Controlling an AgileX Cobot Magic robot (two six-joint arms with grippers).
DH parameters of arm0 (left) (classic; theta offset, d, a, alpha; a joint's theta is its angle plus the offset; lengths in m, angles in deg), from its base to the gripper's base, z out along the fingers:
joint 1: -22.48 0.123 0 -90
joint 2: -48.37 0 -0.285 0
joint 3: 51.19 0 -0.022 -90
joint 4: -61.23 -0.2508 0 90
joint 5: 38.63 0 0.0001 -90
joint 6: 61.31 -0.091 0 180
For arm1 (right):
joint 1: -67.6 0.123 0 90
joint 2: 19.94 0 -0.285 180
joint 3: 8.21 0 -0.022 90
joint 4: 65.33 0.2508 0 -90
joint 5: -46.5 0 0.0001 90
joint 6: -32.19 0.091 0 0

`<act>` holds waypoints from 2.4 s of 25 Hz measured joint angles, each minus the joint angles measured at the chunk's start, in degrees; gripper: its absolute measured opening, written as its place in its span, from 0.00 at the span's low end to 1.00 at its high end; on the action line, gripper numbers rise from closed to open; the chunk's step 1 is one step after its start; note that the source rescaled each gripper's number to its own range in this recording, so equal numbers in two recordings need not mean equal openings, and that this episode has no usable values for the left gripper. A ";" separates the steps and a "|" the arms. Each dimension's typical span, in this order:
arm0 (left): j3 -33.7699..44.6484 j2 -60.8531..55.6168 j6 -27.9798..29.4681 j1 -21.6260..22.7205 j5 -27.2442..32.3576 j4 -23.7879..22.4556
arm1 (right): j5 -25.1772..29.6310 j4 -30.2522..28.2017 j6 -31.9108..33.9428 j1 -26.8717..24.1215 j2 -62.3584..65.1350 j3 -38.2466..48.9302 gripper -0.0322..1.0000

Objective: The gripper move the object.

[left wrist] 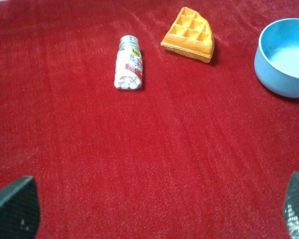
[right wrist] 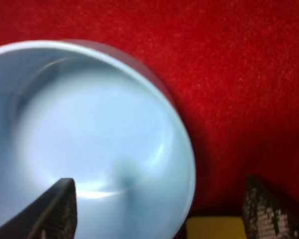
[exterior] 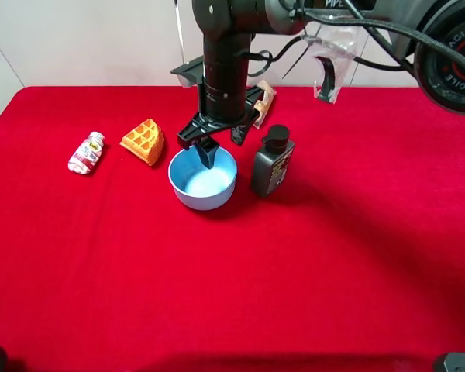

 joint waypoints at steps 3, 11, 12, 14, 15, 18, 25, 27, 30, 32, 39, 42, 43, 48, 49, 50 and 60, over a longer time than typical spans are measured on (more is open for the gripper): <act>0.00 0.00 0.00 0.00 0.00 0.00 | 1.12 0.39 0.00 0.00 0.94 -0.40 0.76; 0.00 0.00 0.00 0.00 0.00 0.00 | 1.79 1.31 1.15 0.00 5.87 -0.45 0.86; 0.00 0.00 0.00 0.00 0.00 0.00 | 1.79 1.45 1.57 0.00 6.46 -0.45 0.86; 0.00 0.00 0.00 0.00 0.00 0.00 | 1.79 2.01 1.99 0.00 7.59 -0.45 0.87; 0.00 0.00 0.00 0.00 0.00 0.00 | 1.90 2.36 2.20 0.00 8.21 -0.45 0.88; 0.00 0.00 0.00 0.00 0.00 0.00 | 1.90 3.55 3.05 0.00 9.82 -0.45 0.92; 0.00 0.00 0.00 0.00 0.00 0.00 | 1.90 3.75 6.18 0.00 13.44 -0.45 1.00; 0.00 0.00 0.00 0.00 0.00 0.00 | 1.92 3.75 6.86 0.00 14.13 -0.45 1.00; 0.00 0.00 0.00 0.00 0.00 0.00 | 1.92 3.75 7.44 0.00 15.25 0.05 1.00; 0.00 0.00 0.00 0.00 0.00 0.00 | 1.92 3.75 7.73 0.00 16.42 1.37 1.00; 0.00 0.00 0.00 0.00 0.00 0.00 | 1.92 3.28 8.63 0.00 21.99 8.48 1.00; 0.00 0.00 0.00 0.00 0.00 0.00 | 1.92 2.76 8.63 0.00 24.69 11.23 1.00; 0.00 0.00 0.00 0.00 0.00 0.00 | 1.92 2.24 8.63 0.00 25.69 12.06 1.00; 0.00 0.00 0.00 0.00 0.00 0.00 | 1.92 0.53 8.63 0.00 31.06 16.71 1.00; 0.00 0.00 0.00 0.00 0.00 0.00 | 1.92 0.16 8.63 0.00 32.10 17.66 1.00; 0.00 0.00 0.00 0.00 0.00 0.00 | 1.92 -0.14 8.63 0.00 33.36 18.42 1.00; 0.00 0.00 0.00 0.00 0.00 0.00 | 2.03 -3.20 11.69 0.00 46.90 27.88 1.00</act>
